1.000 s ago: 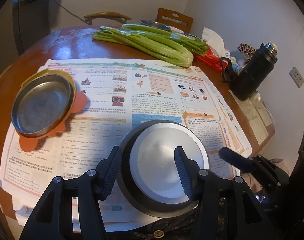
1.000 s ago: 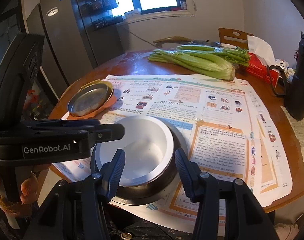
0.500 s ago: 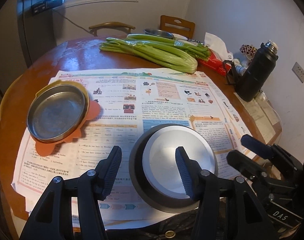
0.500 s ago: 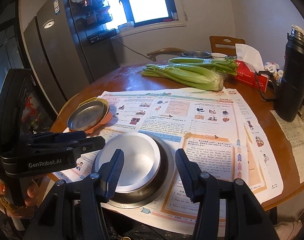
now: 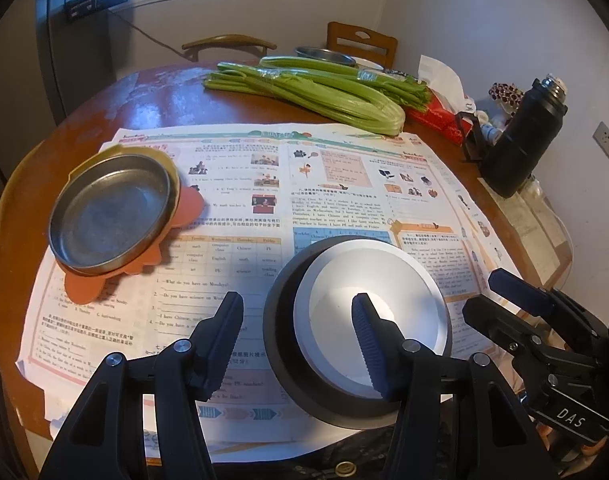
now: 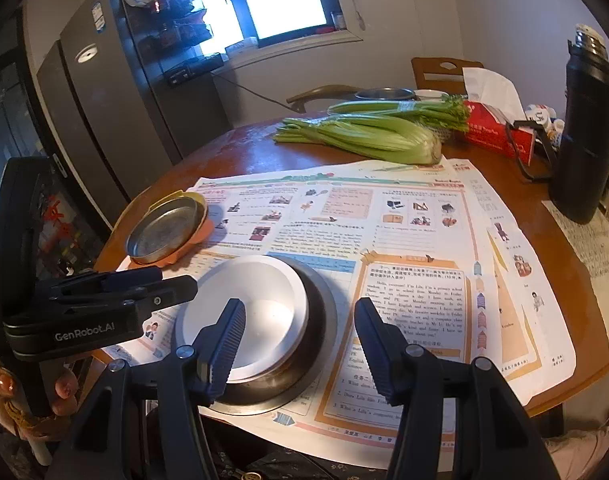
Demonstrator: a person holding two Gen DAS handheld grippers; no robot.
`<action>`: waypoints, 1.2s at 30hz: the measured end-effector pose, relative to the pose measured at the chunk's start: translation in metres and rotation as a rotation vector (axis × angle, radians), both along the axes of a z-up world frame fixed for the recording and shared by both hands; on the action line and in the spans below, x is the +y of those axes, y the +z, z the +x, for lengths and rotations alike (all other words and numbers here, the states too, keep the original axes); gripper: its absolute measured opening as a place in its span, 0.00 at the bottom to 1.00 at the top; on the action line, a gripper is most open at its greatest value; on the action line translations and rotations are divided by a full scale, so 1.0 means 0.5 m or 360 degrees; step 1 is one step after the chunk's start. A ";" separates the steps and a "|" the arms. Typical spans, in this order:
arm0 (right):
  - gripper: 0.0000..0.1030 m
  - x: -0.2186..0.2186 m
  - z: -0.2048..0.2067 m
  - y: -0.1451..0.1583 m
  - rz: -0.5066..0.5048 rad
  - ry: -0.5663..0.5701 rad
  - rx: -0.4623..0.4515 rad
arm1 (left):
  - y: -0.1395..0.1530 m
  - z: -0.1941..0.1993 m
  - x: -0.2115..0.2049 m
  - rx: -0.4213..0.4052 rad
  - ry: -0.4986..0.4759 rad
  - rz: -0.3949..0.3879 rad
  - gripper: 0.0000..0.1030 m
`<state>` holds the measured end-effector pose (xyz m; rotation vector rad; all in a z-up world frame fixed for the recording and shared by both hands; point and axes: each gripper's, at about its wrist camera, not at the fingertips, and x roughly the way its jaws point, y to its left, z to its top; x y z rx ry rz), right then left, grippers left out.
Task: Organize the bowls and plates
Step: 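Grip the rim of the steel bowl holding the white bowls with the left tool, then lift the nested bowl stack with the left tool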
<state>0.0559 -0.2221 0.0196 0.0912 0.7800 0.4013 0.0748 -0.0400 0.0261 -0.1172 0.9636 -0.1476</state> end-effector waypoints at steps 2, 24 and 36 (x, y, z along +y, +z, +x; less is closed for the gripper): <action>0.55 -0.003 0.002 -0.005 0.0004 -0.0005 0.0013 | -0.006 0.002 -0.002 0.0010 -0.0001 -0.0004 0.57; 0.55 0.015 0.035 -0.082 0.0063 0.0034 0.0258 | -0.082 0.029 0.014 0.0155 0.0011 -0.0099 0.57; 0.56 0.040 0.041 -0.109 0.0062 0.0128 0.0326 | -0.114 0.040 0.005 0.0211 -0.0031 -0.0150 0.58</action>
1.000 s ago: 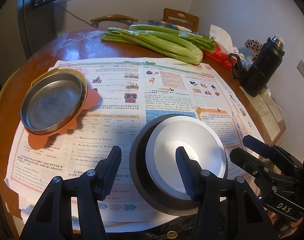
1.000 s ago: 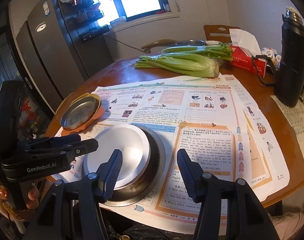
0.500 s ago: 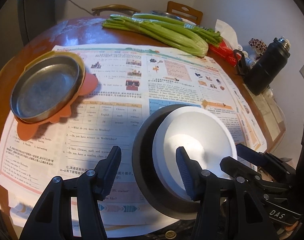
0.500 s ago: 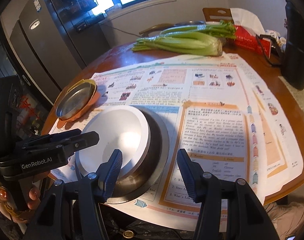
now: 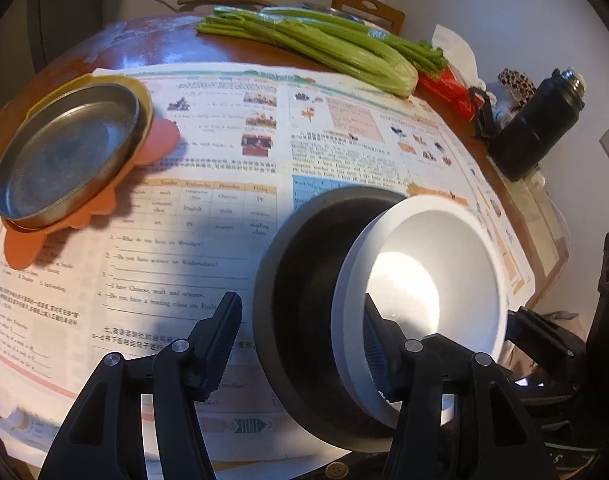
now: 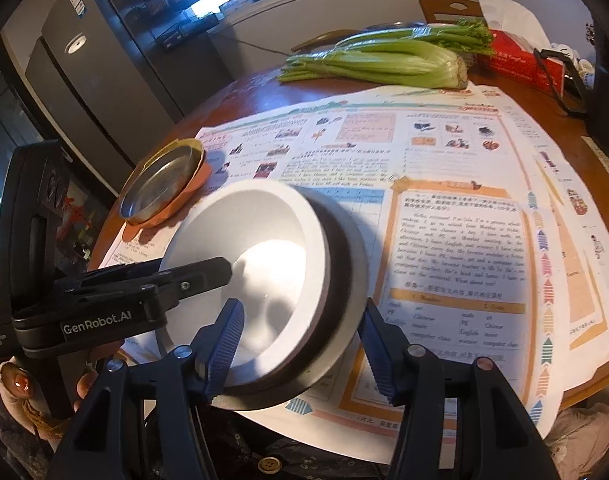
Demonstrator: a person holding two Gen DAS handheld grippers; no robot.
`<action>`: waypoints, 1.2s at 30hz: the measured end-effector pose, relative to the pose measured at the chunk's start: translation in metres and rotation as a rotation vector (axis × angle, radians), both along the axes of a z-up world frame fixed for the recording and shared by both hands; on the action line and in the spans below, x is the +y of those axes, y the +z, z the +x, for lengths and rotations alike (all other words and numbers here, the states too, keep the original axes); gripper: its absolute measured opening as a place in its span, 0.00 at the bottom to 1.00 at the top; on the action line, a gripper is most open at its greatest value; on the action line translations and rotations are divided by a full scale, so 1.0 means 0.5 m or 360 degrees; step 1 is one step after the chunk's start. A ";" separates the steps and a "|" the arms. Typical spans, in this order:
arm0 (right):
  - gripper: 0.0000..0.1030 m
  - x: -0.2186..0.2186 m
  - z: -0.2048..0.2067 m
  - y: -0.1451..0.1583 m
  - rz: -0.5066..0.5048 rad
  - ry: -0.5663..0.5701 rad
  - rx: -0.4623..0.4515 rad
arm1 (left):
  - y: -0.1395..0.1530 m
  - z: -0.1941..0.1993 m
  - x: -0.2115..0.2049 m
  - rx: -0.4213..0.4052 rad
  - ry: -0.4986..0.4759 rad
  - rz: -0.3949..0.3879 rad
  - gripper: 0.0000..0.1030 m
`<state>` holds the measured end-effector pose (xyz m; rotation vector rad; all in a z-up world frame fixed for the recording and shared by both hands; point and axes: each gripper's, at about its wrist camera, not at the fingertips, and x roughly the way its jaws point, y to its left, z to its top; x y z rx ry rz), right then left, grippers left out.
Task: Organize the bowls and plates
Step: 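Lift the nested bowl stack with the left tool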
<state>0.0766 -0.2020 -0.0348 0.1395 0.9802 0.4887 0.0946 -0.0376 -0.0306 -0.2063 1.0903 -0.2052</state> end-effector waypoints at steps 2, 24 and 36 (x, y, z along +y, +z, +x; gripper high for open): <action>0.56 0.004 -0.001 -0.001 -0.0003 0.0007 -0.0002 | -0.004 0.001 -0.002 0.0011 -0.0015 -0.0037 0.58; 0.57 0.048 -0.002 0.031 -0.0002 0.0080 -0.0067 | 0.014 0.002 0.039 -0.0017 0.0006 -0.0146 0.56; 0.57 0.102 0.017 0.072 -0.0024 0.0135 -0.0130 | 0.052 0.005 0.098 -0.0104 0.0054 -0.0162 0.56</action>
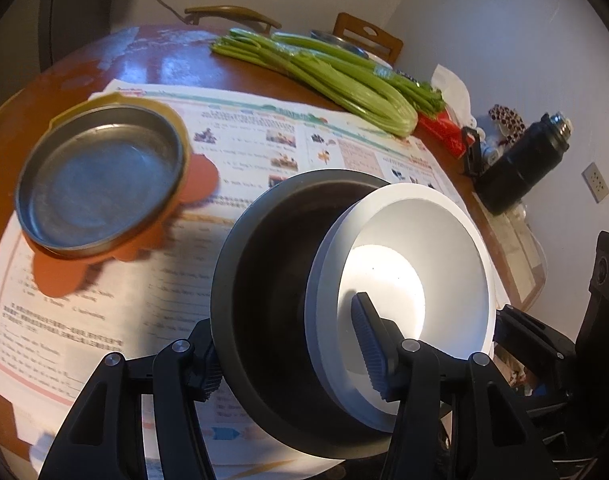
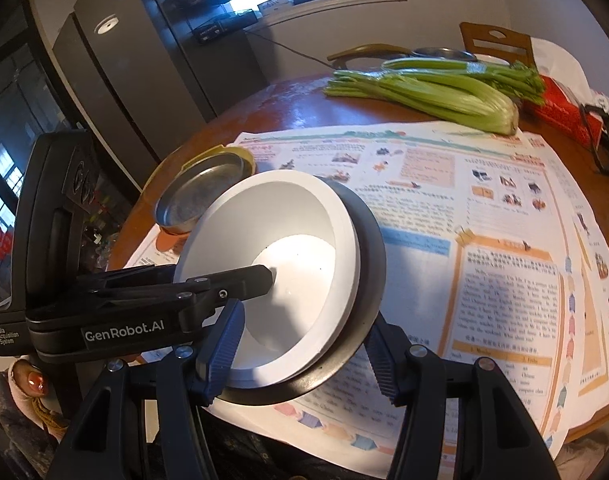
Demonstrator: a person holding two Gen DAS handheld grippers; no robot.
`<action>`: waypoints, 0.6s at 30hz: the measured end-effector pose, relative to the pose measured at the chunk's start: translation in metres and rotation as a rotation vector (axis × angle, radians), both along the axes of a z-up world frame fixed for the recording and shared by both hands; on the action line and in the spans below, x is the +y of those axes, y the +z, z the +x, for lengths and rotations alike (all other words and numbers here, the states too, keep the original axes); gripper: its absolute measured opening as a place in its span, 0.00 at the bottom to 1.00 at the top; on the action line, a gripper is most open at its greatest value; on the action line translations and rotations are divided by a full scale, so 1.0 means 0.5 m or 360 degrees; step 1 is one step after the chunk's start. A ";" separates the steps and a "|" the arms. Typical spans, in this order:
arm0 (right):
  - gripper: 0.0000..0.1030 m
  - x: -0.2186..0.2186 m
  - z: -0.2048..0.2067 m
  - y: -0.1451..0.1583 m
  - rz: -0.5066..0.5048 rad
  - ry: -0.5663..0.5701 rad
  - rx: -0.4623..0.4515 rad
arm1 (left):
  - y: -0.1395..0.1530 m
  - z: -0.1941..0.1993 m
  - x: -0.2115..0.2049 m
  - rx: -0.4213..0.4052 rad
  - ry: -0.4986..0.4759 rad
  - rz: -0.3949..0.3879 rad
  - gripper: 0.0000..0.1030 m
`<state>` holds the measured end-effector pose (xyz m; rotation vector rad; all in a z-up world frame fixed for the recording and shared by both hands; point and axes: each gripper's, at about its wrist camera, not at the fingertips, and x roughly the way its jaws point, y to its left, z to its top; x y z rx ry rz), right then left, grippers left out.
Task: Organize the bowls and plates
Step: 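Lift the nested bowl stack with the left tool, then carry the bowl stack to the plate stack and lower it onto the silver pan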
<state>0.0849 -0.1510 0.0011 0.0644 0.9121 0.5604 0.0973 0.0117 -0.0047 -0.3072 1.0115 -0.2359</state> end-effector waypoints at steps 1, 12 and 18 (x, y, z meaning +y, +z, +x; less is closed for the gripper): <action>0.57 0.009 0.002 0.005 -0.0007 0.0011 -0.0012 | 0.005 0.000 0.007 -0.0011 0.0006 0.0004 0.56; 0.57 0.099 0.027 0.039 -0.0049 0.0116 -0.0072 | 0.046 0.007 0.101 -0.0100 0.0100 0.0023 0.56; 0.57 0.159 0.048 0.064 -0.0040 0.0184 -0.0111 | 0.079 0.010 0.167 -0.0169 0.0159 0.0034 0.56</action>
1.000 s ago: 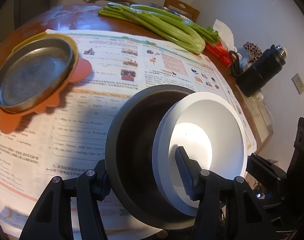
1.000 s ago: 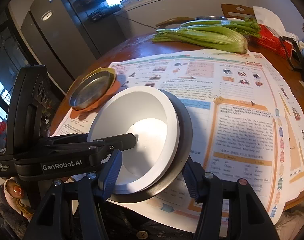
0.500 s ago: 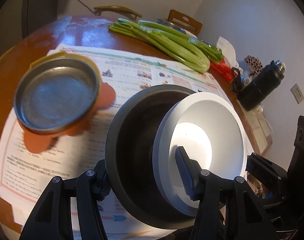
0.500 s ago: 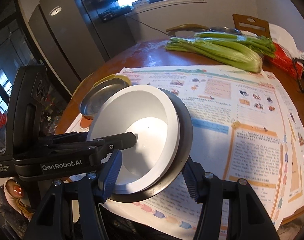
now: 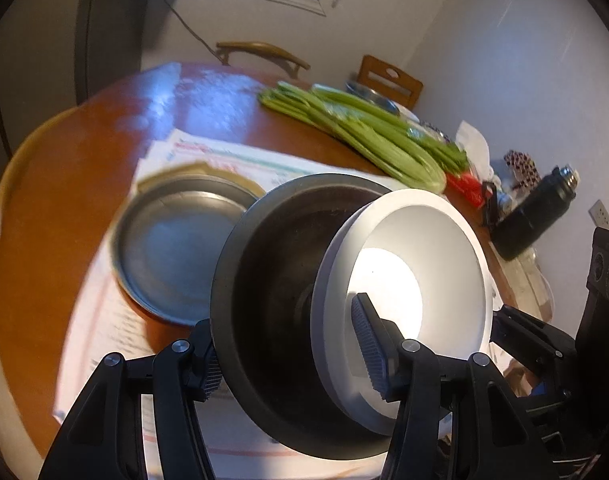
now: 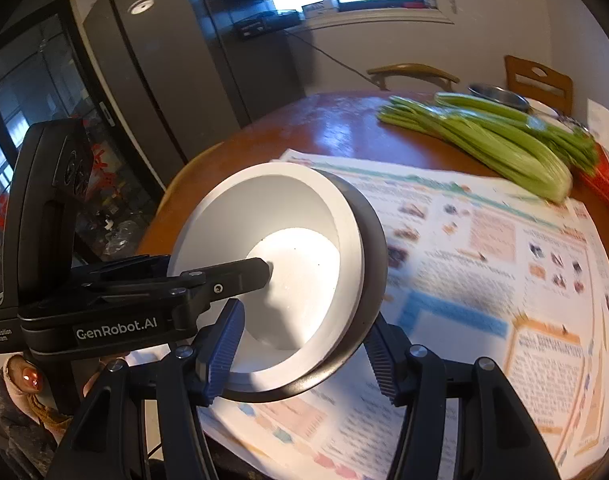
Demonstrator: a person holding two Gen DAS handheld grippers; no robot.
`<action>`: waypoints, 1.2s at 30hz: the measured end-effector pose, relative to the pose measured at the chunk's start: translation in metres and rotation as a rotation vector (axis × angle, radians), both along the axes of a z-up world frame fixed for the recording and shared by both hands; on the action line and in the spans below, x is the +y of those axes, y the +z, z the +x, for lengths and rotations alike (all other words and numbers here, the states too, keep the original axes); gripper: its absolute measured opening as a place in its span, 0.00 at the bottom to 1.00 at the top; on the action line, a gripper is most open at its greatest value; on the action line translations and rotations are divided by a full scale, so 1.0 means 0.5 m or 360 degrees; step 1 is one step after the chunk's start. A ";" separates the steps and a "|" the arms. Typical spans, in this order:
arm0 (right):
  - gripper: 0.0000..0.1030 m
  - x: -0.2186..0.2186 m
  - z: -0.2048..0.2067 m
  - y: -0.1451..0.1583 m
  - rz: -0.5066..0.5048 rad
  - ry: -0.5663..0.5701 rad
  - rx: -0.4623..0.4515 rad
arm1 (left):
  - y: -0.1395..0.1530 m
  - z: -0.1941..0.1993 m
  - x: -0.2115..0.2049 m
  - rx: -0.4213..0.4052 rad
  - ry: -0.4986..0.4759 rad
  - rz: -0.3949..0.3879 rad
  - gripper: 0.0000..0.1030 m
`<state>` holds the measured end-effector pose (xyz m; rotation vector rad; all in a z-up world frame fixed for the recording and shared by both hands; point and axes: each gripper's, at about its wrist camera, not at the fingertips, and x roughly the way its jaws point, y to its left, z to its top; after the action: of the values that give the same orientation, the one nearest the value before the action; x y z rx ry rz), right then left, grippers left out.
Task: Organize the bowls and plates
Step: 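Carry the bowl stack to the plate stack and lower it onto the silver pan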
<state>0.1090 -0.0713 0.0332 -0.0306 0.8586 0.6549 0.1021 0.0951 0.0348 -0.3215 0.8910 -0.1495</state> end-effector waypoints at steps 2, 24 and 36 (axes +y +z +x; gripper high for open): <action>0.57 0.018 0.006 0.008 0.0006 0.0020 -0.0016 | 0.010 0.004 0.023 -0.0020 0.0019 0.0004 0.56; 0.57 0.146 0.116 -0.007 0.0020 0.0089 0.0018 | -0.024 0.088 0.141 0.0012 0.0103 -0.0018 0.56; 0.57 0.158 0.146 -0.053 0.0000 0.0084 0.0099 | -0.069 0.115 0.146 0.0069 0.0099 -0.0019 0.56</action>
<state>0.1822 0.0076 0.0068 -0.0333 0.9203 0.7082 0.1597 0.1682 0.0004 -0.3645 0.9221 -0.0908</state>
